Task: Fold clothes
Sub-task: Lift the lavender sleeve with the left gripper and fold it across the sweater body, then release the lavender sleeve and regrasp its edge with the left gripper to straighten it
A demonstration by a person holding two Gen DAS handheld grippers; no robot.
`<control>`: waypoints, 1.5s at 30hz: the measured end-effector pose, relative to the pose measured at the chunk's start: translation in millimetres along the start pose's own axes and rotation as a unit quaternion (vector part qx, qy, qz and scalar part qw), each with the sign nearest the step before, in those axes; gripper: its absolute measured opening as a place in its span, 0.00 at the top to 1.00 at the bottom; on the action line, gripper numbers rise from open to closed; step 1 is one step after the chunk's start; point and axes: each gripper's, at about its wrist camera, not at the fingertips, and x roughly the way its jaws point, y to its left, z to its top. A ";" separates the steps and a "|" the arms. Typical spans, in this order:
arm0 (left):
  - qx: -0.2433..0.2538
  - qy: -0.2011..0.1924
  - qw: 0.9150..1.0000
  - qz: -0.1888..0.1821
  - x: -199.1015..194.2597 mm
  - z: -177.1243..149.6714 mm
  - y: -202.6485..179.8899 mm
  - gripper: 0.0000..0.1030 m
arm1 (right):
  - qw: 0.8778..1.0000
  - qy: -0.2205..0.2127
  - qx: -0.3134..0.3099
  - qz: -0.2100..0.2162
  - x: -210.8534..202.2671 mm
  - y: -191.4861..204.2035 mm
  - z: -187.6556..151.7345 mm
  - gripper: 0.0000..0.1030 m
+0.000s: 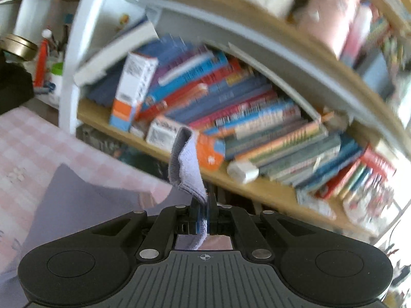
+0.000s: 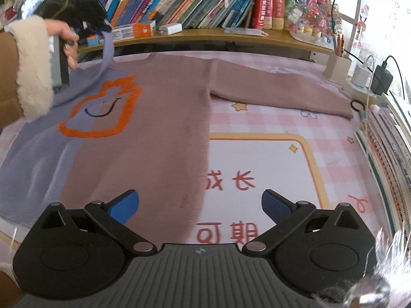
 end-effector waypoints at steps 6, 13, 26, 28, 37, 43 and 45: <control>0.036 0.048 0.998 0.002 22.7 -21.0 -14.1 0.96 | 1.000 0.002 0.006 -0.002 1.2 -10.0 -1.6 0.00; 0.123 0.101 0.986 -0.045 15.4 -37.2 -30.8 0.55 | 1.000 -0.002 0.016 -0.001 3.5 -15.0 2.0 0.00; 0.217 0.074 0.969 0.091 -125.5 -32.8 83.9 0.55 | 0.999 -0.006 0.043 0.031 19.5 -16.5 24.0 0.00; 0.199 0.082 0.968 0.125 -138.8 -35.5 106.9 0.55 | 0.998 -0.002 0.046 0.032 23.0 -17.3 26.2 0.00; 0.224 0.075 0.962 0.136 -142.4 -41.2 96.2 0.55 | 0.999 0.008 0.022 0.046 34.6 -8.7 29.1 0.02; 0.320 0.062 0.944 0.052 -91.1 -53.6 5.8 0.55 | 0.998 0.020 0.012 0.058 35.0 -4.1 16.7 0.02; 0.350 0.053 0.935 0.031 -75.0 -62.1 -23.5 0.55 | 0.998 0.019 0.009 0.063 33.3 -4.3 12.9 0.02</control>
